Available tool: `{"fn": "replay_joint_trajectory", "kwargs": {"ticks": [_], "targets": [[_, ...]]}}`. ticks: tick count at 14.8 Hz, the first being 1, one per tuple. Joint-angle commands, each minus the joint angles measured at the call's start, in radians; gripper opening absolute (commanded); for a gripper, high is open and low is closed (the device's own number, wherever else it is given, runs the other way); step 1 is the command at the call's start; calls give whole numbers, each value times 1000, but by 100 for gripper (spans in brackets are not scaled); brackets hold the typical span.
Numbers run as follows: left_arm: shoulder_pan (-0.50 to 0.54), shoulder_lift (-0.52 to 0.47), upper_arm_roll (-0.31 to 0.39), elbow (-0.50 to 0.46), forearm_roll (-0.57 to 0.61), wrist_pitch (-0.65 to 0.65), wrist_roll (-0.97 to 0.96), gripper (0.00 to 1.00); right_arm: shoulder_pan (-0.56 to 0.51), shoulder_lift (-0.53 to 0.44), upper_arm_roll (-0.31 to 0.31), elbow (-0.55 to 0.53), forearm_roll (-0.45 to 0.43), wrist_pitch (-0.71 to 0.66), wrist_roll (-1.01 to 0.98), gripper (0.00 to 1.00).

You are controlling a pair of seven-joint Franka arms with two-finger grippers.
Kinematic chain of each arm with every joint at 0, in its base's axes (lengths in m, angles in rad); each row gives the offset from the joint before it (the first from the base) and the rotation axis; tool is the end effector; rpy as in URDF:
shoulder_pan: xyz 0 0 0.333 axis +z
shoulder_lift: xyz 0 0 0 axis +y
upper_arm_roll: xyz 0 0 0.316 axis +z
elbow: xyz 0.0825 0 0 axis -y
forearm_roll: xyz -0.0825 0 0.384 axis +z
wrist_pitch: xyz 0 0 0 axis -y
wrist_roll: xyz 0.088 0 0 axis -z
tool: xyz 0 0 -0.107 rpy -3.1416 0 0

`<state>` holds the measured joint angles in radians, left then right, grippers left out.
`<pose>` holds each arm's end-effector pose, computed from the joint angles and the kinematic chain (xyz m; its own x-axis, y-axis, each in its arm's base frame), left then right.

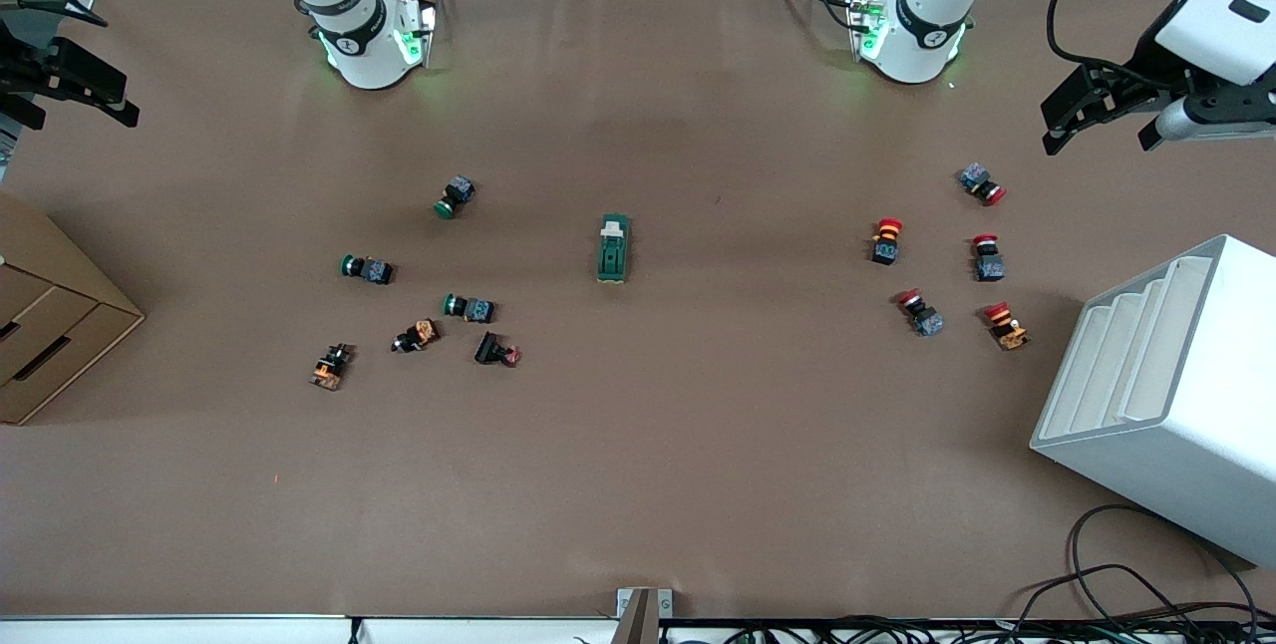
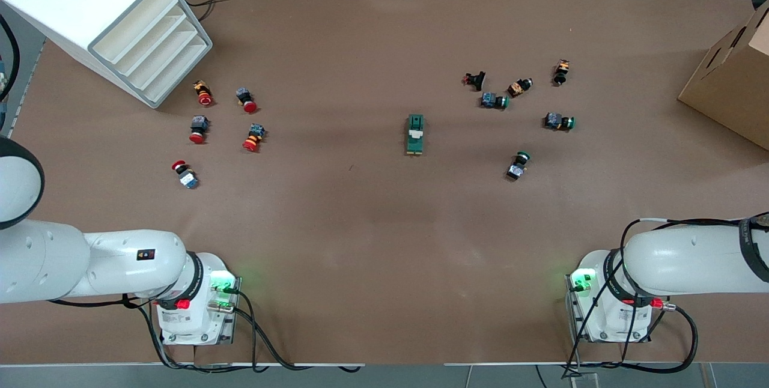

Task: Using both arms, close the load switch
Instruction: 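Move the left gripper over the green load switch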

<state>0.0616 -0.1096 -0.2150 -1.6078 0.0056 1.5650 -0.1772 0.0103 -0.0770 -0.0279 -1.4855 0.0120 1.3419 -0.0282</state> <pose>0.5131 -0.0859 0.6640 0.9974 0.0239 0.0683 0.0251 -0.9995 -0.0171 0.5042 -0.0081 0.6853 0.9977 0.0136 -0.0661 0.0126 -0.9998 -0.0159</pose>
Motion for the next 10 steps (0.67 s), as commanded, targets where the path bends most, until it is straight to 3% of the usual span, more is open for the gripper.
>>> {"fn": "replay_joint_trajectory", "kwargs": {"ticks": [1, 6, 8, 10], "targets": [[10, 25, -1, 39, -3, -20, 24, 100, 0, -27, -3, -30, 8, 6, -12, 100], [0, 96, -18, 121, 4, -20, 10, 100, 0, -27, -3, -30, 6, 6, -12, 100], [-38, 140, -62, 132, 8, -1, -7, 100, 0, -27, -3, -30, 6, 6, -12, 100], [-87, 174, -111, 131, -2, 103, -85, 100, 0, -29, -3, -32, 6, 3, -13, 100]]}}
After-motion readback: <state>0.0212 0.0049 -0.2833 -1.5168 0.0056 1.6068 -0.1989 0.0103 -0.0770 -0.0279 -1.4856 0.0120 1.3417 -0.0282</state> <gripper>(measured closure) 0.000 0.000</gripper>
